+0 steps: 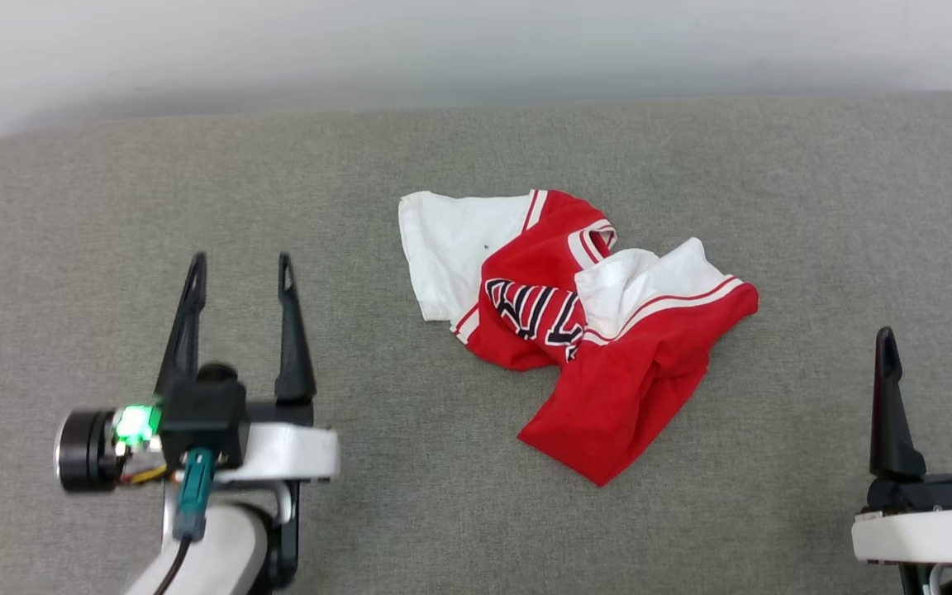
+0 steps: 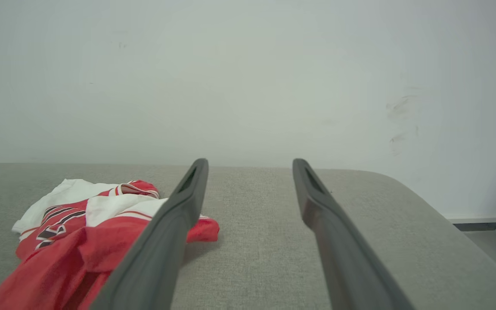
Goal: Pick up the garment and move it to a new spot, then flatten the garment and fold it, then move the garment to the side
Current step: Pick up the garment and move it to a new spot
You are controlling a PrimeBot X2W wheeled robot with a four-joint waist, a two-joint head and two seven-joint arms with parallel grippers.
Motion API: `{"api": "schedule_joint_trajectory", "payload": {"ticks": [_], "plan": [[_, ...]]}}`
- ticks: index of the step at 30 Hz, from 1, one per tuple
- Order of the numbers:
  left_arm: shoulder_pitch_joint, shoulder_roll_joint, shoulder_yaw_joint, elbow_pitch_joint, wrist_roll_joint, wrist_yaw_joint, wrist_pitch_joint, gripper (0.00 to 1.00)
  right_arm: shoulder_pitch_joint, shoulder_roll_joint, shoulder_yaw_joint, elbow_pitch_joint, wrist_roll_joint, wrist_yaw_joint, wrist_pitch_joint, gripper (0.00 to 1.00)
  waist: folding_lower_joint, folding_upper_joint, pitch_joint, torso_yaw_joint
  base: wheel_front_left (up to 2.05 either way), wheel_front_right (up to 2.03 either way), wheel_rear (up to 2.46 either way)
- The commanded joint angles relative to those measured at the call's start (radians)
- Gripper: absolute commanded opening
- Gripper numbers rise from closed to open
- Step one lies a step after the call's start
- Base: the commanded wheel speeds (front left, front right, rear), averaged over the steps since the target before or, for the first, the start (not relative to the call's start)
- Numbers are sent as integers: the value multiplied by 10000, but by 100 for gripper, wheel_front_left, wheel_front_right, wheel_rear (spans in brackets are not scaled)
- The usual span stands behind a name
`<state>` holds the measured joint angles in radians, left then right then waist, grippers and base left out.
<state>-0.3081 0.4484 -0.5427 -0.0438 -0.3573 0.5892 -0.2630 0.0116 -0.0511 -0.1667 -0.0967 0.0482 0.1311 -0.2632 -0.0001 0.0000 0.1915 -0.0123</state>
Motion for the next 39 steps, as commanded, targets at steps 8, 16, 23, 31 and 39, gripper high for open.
{"api": "schedule_joint_trajectory", "payload": {"ticks": [8,16,23,31,39], "plan": [[1616,-1056,1508,-56,1017,-1067,-24,100,454,14,143,132,440,-7,-22,100,1,0,-413,124,0,0,0],[2695,-2137,2705,224,1855,-2537,-25,100,847,15,276,294,693,-7,-24,100,1,0,-847,167,0,0,0],[3110,-2696,3311,351,2260,-3299,-25,100,1003,15,348,432,944,-7,-22,100,1,0,-1047,174,0,0,0],[3484,-3222,3840,513,2683,-4086,-26,100,1236,15,514,484,1131,-7,-24,100,1,0,-1266,228,0,0,0],[3648,-3526,4188,644,2891,-4586,-26,100,1325,15,583,540,1174,-7,-22,100,1,0,-1355,257,0,0,0]]}}
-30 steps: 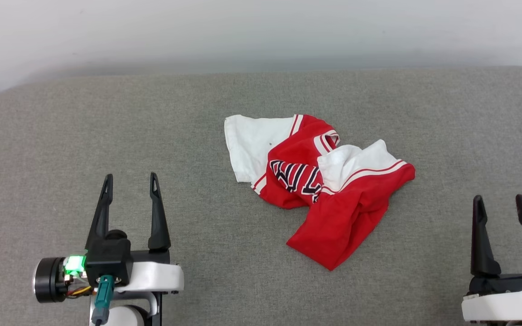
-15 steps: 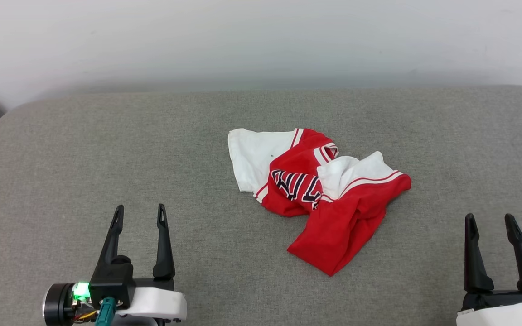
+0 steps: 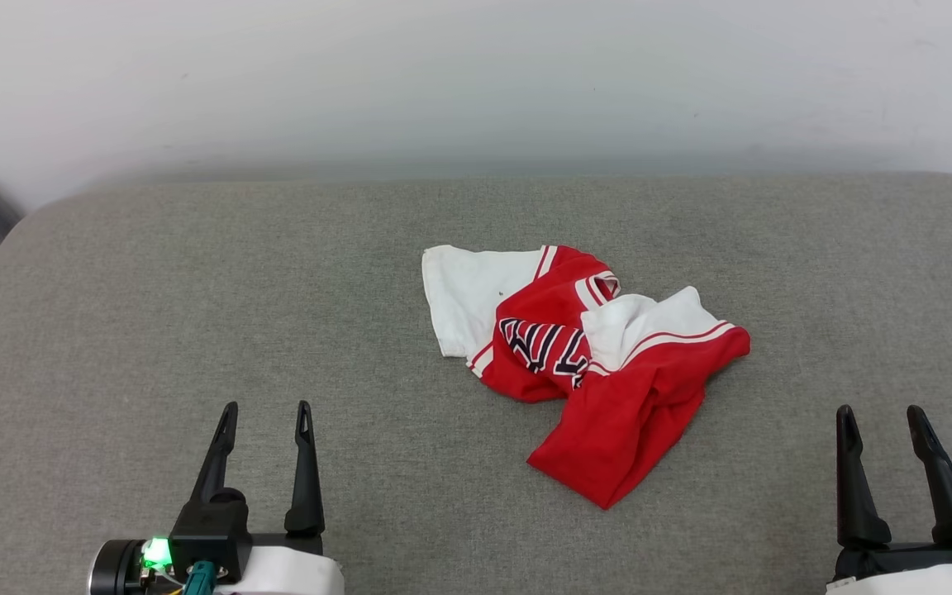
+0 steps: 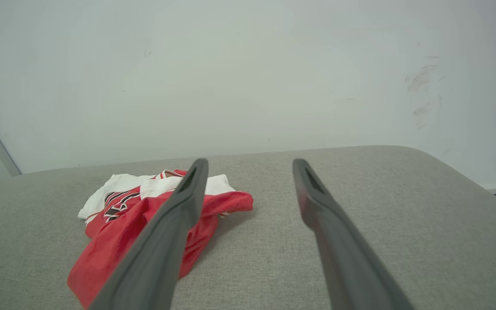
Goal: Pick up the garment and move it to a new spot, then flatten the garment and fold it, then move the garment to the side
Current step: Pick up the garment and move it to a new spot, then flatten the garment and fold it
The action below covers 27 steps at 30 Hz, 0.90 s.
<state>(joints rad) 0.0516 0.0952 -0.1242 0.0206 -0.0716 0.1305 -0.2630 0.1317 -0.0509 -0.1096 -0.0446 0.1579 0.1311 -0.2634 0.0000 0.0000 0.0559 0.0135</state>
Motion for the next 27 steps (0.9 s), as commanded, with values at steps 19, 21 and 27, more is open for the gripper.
{"api": "schedule_joint_trajectory", "payload": {"ticks": [19,21,27], "plan": [[215,-325,470,173,301,-489,-26,100,220,14,95,52,144,-7,-22,100,0,0,-205,24,0,0,0],[215,-339,497,185,337,-505,-26,100,224,14,108,42,156,-7,-20,100,0,0,-211,25,0,0,0],[240,-373,535,229,379,-571,-26,100,236,14,109,39,166,-7,-22,100,0,0,-222,24,0,0,0]]}}
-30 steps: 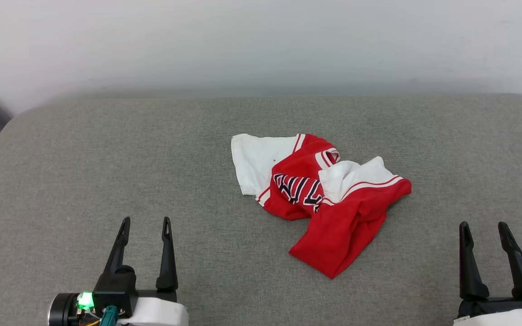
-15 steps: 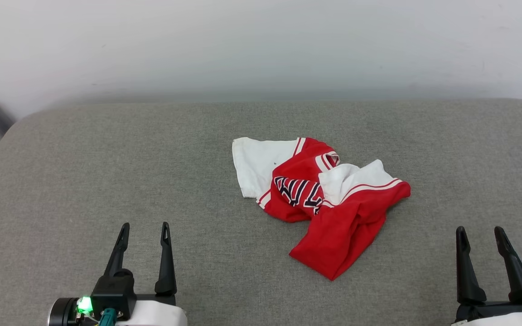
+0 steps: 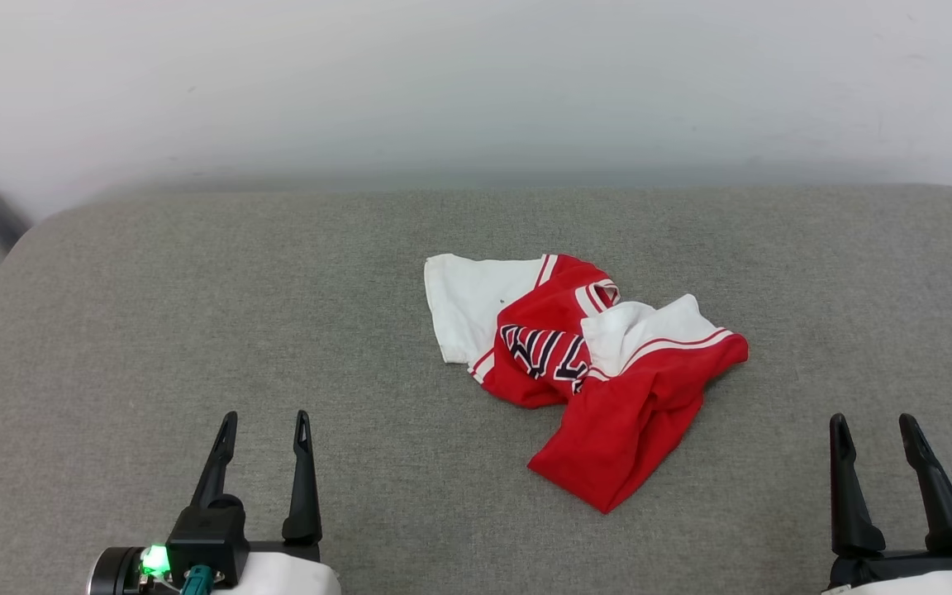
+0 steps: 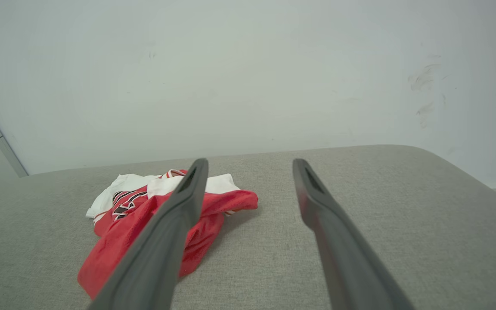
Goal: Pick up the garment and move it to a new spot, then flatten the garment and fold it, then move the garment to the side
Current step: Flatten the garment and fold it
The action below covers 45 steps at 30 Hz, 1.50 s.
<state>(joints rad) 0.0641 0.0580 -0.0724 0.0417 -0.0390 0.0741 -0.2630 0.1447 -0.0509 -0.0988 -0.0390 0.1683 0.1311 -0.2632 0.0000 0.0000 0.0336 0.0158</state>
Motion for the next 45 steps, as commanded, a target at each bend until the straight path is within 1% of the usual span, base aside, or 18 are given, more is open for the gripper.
{"api": "schedule_joint_trajectory", "payload": {"ticks": [1,5,10,15,18,20,22,25,27,29,30,33,36,38,39,41,45], "plan": [[114,-5,26,17,61,-16,-26,100,103,14,3,-17,58,-7,-22,100,0,0,4,-1,0,0,0],[107,-23,48,19,83,-42,-26,100,26,14,-23,-57,41,-7,-22,100,0,0,30,-5,0,0,0],[50,-40,82,-17,94,-22,-26,100,-475,14,-277,-324,-124,-7,-24,100,0,0,125,-17,0,0,0],[-190,-51,88,-95,84,7,-26,100,-1758,15,-587,-831,-687,-7,-22,100,0,0,452,-1,0,0,0],[-360,-57,88,-174,75,15,-26,100,-2876,1,-484,-804,-1300,-7,-22,100,0,0,766,18,0,0,0],[-418,-61,89,-212,87,25,-25,100,-3690,-411,-255,-553,-1491,-7,-22,100,0,0,986,45,0,0,0],[-549,-64,115,-267,91,50,-26,100,-4531,-988,116,-114,-1480,-8,-22,100,0,0,1218,77,0,0,0],[-688,-66,190,-308,59,89,-26,100,-5623,-2007,1013,1060,-1164,-7,22,100,0,0,1516,158,0,0,0],[-785,-71,204,-371,40,117,-25,100,-6445,-2774,1872,1786,-730,-7,827,100,0,0,1724,231,0,0,0],[-921,-70,221,-425,20,134,-25,100,-7191,-3581,2899,2370,-79,-7,2053,100,0,0,1933,304,0,0,0],[-921,-70,221,-425,20,134,-25,100,-7191,-3581,2899,2370,-79,-7,2053,100,0,0,1933,304,0,0,0],[-1098,-75,200,-541,-16,143,-25,100,-8301,-4775,4660,2774,1220,-8,4055,100,0,0,2294,422,0,0,0],[-1326,-78,147,-638,-91,182,-26,100,-9354,-5840,6511,2554,2778,-8,6061,100,0,0,2662,552,0,0,0],[-1478,-78,78,-717,-151,230,-26,100,-9991,-6468,7551,2370,3725,-7,7421,100,0,0,2911,652,0,0,0],[-1558,-79,33,-750,-190,245,-26,100,-10295,-6699,8080,2231,4183,-7,8084,100,0,0,3042,713,0,0,0],[-1720,-80,-61,-840,-276,303,-26,100,-10937,-7063,8786,2059,4978,-7,9353,100,0,0,3313,840,0,0,0],[-2064,-79,-292,-1007,-435,425,-25,100,-11993,-7502,9989,1944,5744,-7,11360,100,0,0,3929,1108,0,0,0]]}}
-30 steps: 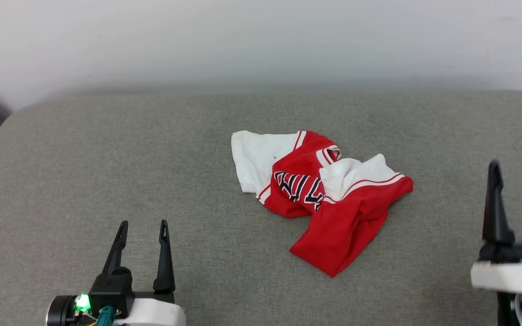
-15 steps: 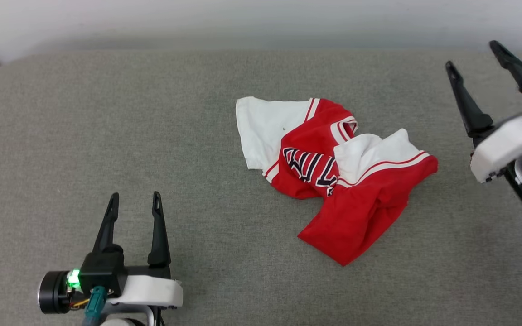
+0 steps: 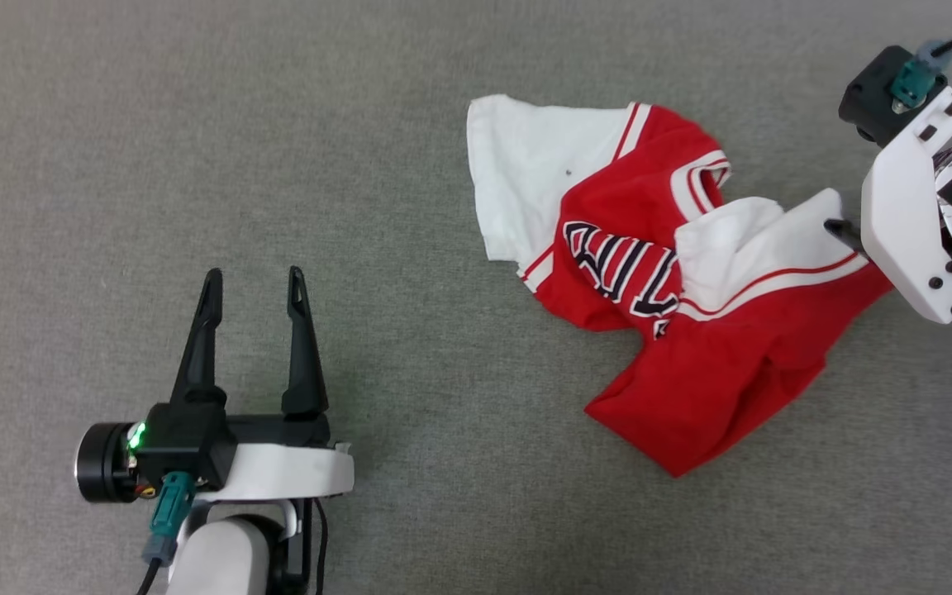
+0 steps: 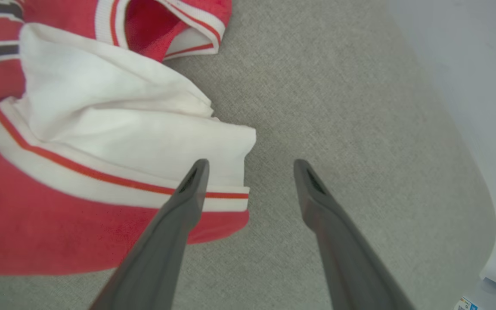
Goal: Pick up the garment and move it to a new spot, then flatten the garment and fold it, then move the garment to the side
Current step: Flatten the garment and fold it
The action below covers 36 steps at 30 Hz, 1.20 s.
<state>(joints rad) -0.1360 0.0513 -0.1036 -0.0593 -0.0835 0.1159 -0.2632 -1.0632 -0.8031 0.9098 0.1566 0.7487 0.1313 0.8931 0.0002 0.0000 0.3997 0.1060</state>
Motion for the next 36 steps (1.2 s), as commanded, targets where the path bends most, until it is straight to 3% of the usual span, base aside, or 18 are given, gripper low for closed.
{"api": "schedule_joint_trajectory", "payload": {"ticks": [1,6,15,16,17,27,36], "plan": [[-139,-12,-56,-25,-18,50,-23,100,-119,-5,97,10,123,-9,95,100,-2,0,415,278,0,0,0],[-488,-13,-380,-105,-218,230,-23,100,-572,-209,944,308,639,-10,775,100,-2,0,996,637,0,0,0],[-722,-13,-418,-42,-305,391,-23,100,-395,-292,2557,890,957,-16,-184,100,-2,0,1261,818,0,0,0],[-701,-14,-381,-13,-278,396,-23,100,-501,-238,2623,921,1003,-18,-402,21,-2,0,1206,780,0,0,0],[-668,-12,-331,30,-248,393,-24,100,-612,-201,2641,937,1039,-18,-662,0,-2,0,1131,735,0,0,0],[-2,-11,71,241,32,205,-24,100,-1205,-855,2693,518,1510,-10,-3580,0,-2,0,-352,83,0,0,0],[903,-10,553,234,120,112,-24,100,822,-3036,2100,-790,2142,-12,-5372,0,-2,0,-1346,-596,0,0,0]]}}
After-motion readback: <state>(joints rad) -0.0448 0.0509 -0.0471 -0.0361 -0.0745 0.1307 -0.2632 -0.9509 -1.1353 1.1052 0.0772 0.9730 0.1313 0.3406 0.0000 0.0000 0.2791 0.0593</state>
